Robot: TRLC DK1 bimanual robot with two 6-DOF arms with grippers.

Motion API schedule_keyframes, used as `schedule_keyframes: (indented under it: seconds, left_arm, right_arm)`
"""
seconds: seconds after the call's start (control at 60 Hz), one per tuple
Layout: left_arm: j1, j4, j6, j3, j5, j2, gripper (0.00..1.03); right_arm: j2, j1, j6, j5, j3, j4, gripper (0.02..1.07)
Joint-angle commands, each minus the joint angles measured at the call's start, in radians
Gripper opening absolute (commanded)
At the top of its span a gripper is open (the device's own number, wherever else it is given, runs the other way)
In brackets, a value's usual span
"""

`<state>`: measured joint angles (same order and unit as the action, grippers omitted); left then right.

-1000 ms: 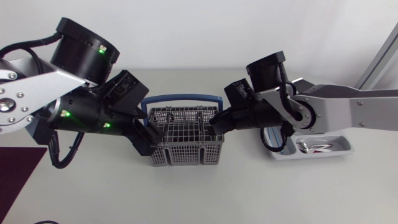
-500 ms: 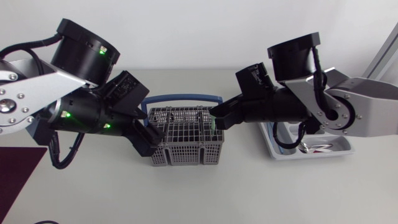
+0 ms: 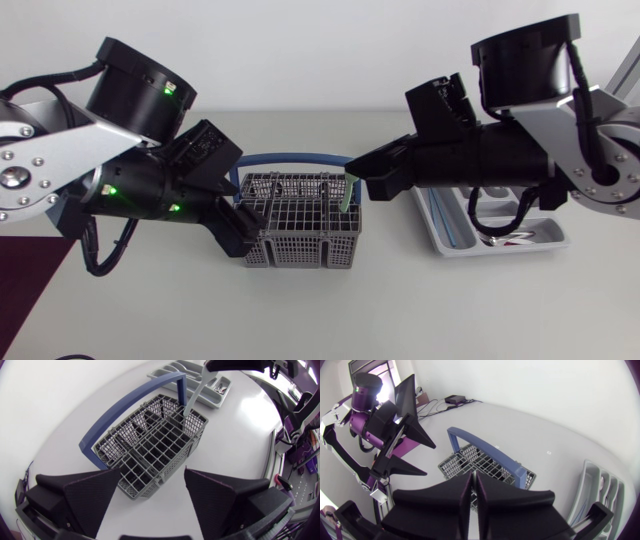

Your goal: Unload the cutlery basket into the drawer organizer.

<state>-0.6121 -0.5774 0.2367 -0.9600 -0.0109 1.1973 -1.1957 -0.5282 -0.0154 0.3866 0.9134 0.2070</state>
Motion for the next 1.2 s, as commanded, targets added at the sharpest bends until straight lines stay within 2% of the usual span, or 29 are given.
schedule_keyframes:
  seconds: [0.0,0.217,0.383,0.583,0.8,0.9,1.033,1.183]
  left_arm:
    - [-0.011,0.002,0.000,0.026,0.000,-0.010,0.98]
    - [-0.020,-0.006,0.000,0.026,0.000,-0.008,0.98]
    - [-0.021,-0.022,0.001,0.020,0.000,-0.015,0.98]
    - [-0.023,-0.033,0.006,0.021,0.002,-0.016,0.98]
    - [-0.023,-0.038,0.007,0.027,0.002,-0.015,0.98]
    - [-0.023,-0.044,0.009,0.029,0.002,-0.015,0.98]
    - [-0.020,-0.047,0.012,0.033,0.002,-0.015,0.98]
    - [-0.020,-0.047,0.015,0.041,0.002,-0.013,0.98]
  right_arm:
    - [0.016,0.004,-0.011,0.015,0.025,0.020,0.08]
    - [0.071,0.008,-0.012,0.037,0.039,0.061,0.08]
    - [0.151,0.089,-0.008,0.089,0.062,0.158,0.08]
    - [0.246,0.255,0.071,0.112,0.093,0.321,0.08]
    - [0.285,0.507,0.250,0.103,0.051,0.447,0.08]
    - [0.280,0.625,0.350,0.098,0.004,0.454,0.08]
    - [0.252,0.721,0.457,0.046,-0.071,0.427,0.08]
    - [0.193,0.810,0.548,-0.012,-0.162,0.333,0.08]
